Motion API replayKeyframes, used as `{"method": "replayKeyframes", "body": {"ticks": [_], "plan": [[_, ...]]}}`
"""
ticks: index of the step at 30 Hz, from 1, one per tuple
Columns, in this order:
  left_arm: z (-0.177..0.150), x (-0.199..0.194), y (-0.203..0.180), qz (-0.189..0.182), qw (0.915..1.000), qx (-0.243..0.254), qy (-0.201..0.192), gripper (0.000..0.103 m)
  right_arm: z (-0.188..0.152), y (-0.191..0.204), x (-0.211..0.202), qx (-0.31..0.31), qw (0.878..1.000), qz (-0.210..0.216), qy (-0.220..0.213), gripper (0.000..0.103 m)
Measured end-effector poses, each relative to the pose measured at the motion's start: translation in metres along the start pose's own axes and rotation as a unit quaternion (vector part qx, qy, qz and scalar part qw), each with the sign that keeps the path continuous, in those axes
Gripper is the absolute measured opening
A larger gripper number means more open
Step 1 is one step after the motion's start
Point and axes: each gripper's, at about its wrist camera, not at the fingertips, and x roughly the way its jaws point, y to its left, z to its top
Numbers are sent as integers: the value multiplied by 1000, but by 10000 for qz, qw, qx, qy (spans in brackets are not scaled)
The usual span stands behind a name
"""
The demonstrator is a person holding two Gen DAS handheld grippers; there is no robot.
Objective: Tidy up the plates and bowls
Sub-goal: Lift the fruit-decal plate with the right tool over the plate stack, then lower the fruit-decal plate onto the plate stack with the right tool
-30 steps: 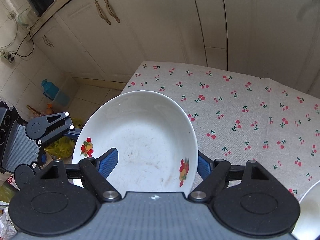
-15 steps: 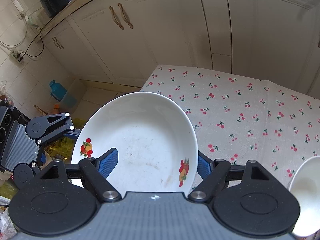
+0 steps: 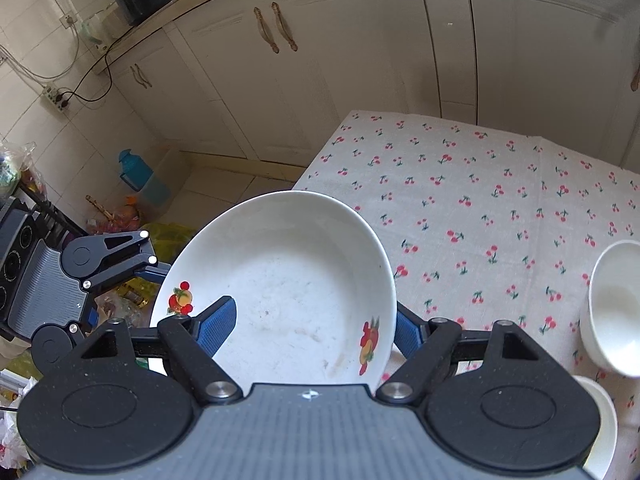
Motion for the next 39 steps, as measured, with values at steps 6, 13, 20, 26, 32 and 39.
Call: {"method": "replayKeyframes", "body": {"ticks": [6,13,20,26,32,39], "plan": [[-8,-3,-18,-38,10000,-46,41,88,-24,5,-4,77,10000,29,10,86],[-18,1,-36,-105,9998,-67,144,88,-50,7,-5,205,9998,51,45,86],[-24,5,-45,-215,9994,-81,246,88,-66,5,-2,310,9994,38,139,86],[-26,11,-46,-259,9990,-108,337,88,-75,5,-3,328,9994,25,147,86],[-26,14,-47,-327,9986,-81,413,88,-82,3,-3,366,9992,-21,187,86],[-28,19,-44,-430,9979,-217,442,88,-87,2,-7,387,9991,-37,174,86]]}}
